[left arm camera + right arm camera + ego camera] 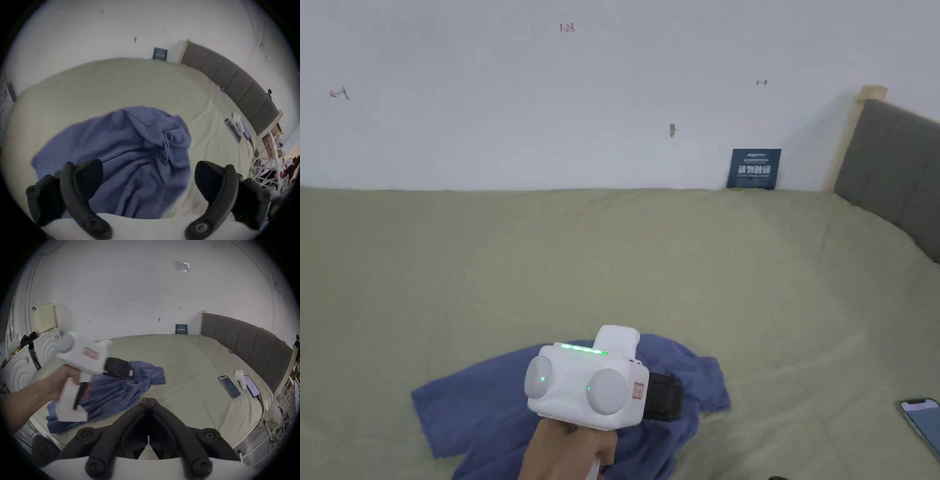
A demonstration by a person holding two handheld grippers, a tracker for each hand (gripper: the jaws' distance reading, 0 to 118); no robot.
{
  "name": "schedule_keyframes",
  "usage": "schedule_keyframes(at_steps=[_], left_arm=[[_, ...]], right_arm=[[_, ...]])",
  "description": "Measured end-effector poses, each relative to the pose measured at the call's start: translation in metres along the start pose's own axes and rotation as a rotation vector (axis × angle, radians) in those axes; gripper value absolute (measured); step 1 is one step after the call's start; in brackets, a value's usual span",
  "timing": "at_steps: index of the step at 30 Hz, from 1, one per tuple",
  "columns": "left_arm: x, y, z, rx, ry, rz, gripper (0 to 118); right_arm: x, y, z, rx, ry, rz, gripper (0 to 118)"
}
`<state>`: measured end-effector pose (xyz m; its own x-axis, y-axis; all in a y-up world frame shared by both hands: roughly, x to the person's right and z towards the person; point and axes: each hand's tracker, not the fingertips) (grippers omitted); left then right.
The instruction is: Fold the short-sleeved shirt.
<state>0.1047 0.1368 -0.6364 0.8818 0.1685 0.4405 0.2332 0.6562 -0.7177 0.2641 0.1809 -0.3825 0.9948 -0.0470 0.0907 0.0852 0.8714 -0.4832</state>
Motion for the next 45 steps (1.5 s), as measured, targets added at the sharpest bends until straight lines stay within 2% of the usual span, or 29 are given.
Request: schedule_keyframes(at_steps=[3,4,6,7,8,9,13,16,18,24,28,33,38,39,40,41,42,45], left_arm=[[-0.005,-0.019,0.089,0.177,0.089,-0.018,114],[-0.010,-0.030,0.131,0.234,0.105,-0.027,110],[-0.013,-0.052,0.190,0.370,0.180,-0.026,80],[-0.014,-0.066,0.221,0.430,0.220,-0.025,52],[-0.019,-0.077,0.246,0.479,0.271,-0.007,17],[-0.022,-0.092,0.271,0.532,0.318,0.017,5],[-0.031,-0.142,0.344,0.681,0.444,0.109,4],[-0.036,-0.165,0.369,0.707,0.581,0.079,3],[-0.039,-0.175,0.382,0.698,0.569,0.090,3],[-0.065,-0.183,0.389,0.671,0.590,0.111,3],[-0.098,-0.184,0.374,0.554,0.505,0.145,3],[-0.172,-0.185,0.304,0.212,0.385,0.253,4],[-0.223,-0.196,0.216,-0.086,0.327,0.269,6],[-0.228,-0.196,0.203,-0.124,0.342,0.271,22],[-0.230,-0.199,0.192,-0.146,0.353,0.277,61],[-0.233,-0.198,0.183,-0.165,0.340,0.270,111],[-0.236,-0.198,0.172,-0.206,0.324,0.269,118],[-0.236,-0.203,0.150,-0.216,0.377,0.249,115]], right_arm=[[-0.006,0.009,0.012,0.056,0.011,-0.003,2],[-0.009,0.012,0.017,0.085,0.022,-0.005,2],[-0.014,0.018,0.027,0.116,0.021,0.005,1],[-0.017,0.022,0.032,0.134,0.023,0.008,2],[-0.019,0.025,0.037,0.145,0.031,0.005,1],[-0.022,0.028,0.043,0.160,0.044,-0.001,1],[-0.035,0.035,0.064,0.224,0.045,0.031,1],[-0.042,0.037,0.076,0.256,0.058,0.030,1],[-0.047,0.037,0.080,0.263,0.062,0.029,1],[-0.062,0.036,0.082,0.264,0.095,0.035,1],[-0.071,0.035,0.077,0.251,0.113,0.049,2],[-0.081,0.029,0.065,0.219,0.138,0.063,2],[-0.087,0.020,0.044,0.160,0.151,0.077,2],[-0.088,0.018,0.039,0.147,0.150,0.081,1],[-0.088,0.017,0.034,0.134,0.145,0.087,1],[-0.088,0.015,0.031,0.127,0.144,0.089,1],[-0.088,0.014,0.027,0.117,0.143,0.089,1],[-0.086,0.013,0.017,0.092,0.144,0.082,1]])
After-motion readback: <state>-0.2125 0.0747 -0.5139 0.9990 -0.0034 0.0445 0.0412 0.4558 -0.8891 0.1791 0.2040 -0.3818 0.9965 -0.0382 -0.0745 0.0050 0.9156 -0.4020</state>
